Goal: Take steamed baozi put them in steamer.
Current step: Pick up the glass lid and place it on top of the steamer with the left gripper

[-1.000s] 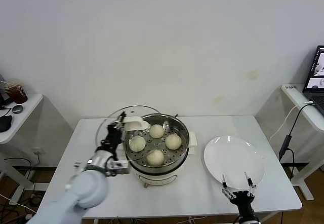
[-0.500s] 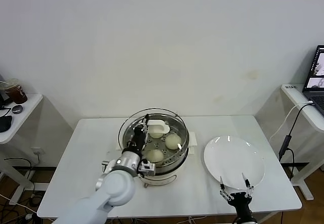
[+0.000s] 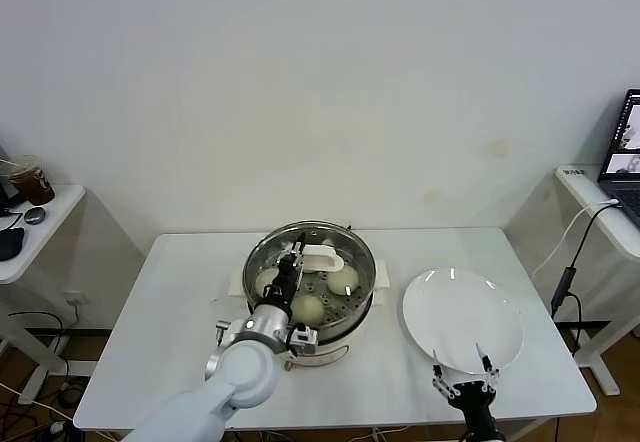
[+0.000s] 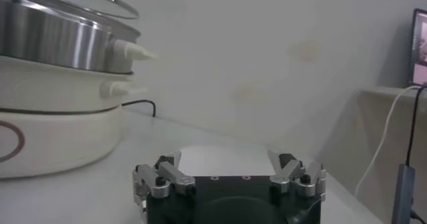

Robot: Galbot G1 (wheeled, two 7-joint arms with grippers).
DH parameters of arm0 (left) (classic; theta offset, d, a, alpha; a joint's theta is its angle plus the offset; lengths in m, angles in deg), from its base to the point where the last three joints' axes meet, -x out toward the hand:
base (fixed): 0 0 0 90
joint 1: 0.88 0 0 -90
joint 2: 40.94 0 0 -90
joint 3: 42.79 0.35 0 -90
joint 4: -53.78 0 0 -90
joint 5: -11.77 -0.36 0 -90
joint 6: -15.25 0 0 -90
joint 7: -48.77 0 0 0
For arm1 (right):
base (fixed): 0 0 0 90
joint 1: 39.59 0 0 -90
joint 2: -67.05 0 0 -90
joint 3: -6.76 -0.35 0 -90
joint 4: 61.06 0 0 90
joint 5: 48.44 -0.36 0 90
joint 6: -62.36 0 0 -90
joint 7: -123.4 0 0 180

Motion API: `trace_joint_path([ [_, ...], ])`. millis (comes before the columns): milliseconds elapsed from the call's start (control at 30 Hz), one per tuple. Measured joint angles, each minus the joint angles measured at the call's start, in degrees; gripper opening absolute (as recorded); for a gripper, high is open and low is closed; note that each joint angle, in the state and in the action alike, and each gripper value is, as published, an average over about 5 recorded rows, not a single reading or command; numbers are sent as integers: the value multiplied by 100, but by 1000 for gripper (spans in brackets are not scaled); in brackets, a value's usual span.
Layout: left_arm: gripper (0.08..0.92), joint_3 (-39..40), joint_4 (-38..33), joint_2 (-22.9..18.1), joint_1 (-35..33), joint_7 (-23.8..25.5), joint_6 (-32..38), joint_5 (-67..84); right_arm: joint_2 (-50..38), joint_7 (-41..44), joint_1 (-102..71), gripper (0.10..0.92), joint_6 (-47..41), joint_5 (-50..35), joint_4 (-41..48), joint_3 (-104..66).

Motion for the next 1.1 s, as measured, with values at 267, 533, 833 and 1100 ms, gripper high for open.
trace_joint_path([
  [267,165,12,177,-25,33,-22,53,-13,-28,11,-22,823,3,2,-18,3],
  [533,165,-18,306,-4,43,-52,67,62,-37,15,-13,823,9,7,15,24],
  [833,182,-69,293,-12,-17,-92,110,213,-24,24,-16,823,8,15,22,28],
  [1100,386,-233,87,33,-214,-275,192,663,-10,26,-20,823,5,36,22,40],
])
